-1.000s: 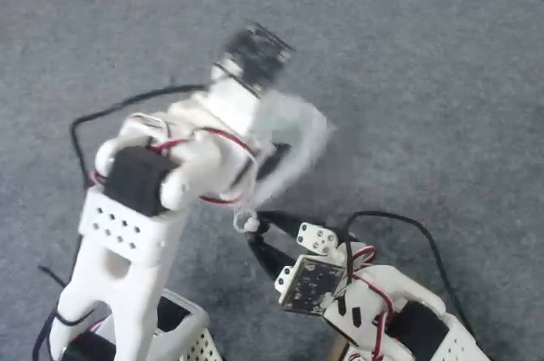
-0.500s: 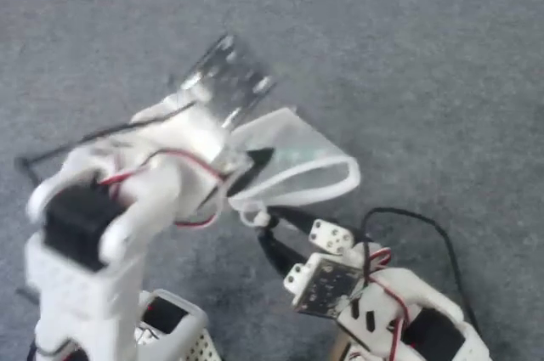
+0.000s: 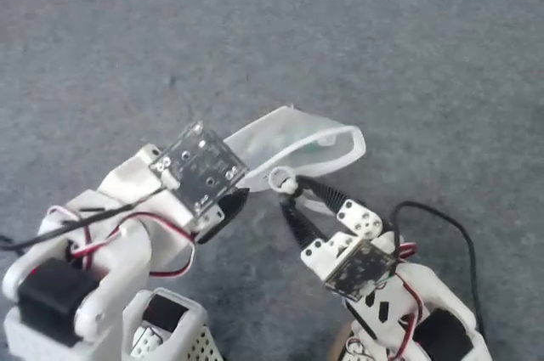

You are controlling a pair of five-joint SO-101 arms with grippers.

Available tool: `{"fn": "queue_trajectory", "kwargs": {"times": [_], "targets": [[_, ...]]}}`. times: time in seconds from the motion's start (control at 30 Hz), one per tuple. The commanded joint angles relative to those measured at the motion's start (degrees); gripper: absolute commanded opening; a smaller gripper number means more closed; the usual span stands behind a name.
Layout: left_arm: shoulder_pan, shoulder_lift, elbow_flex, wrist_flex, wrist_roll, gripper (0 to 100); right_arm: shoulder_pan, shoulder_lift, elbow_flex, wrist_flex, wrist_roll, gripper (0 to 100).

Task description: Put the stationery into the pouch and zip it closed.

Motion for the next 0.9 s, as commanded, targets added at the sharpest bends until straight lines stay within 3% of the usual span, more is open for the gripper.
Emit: {"fn": "queue_trajectory", "kwargs": {"times": [0.0,0.33,0.87], "targets": [[0.1,-1.1,2.3,1.8,-0.4,24,1.5,-1.0,-3.7,-2.6,-3.0,0.6],[7.7,-1.4,10.7,-0.9,-0.4,24,1.5,-1.0,-3.8,-3.0,-4.2,0.6],[3.4,-1.5,25.8,-21.5,-0.4,24,1.5,-0.9,-2.7,-3.1,-4.1,0.6]]}}
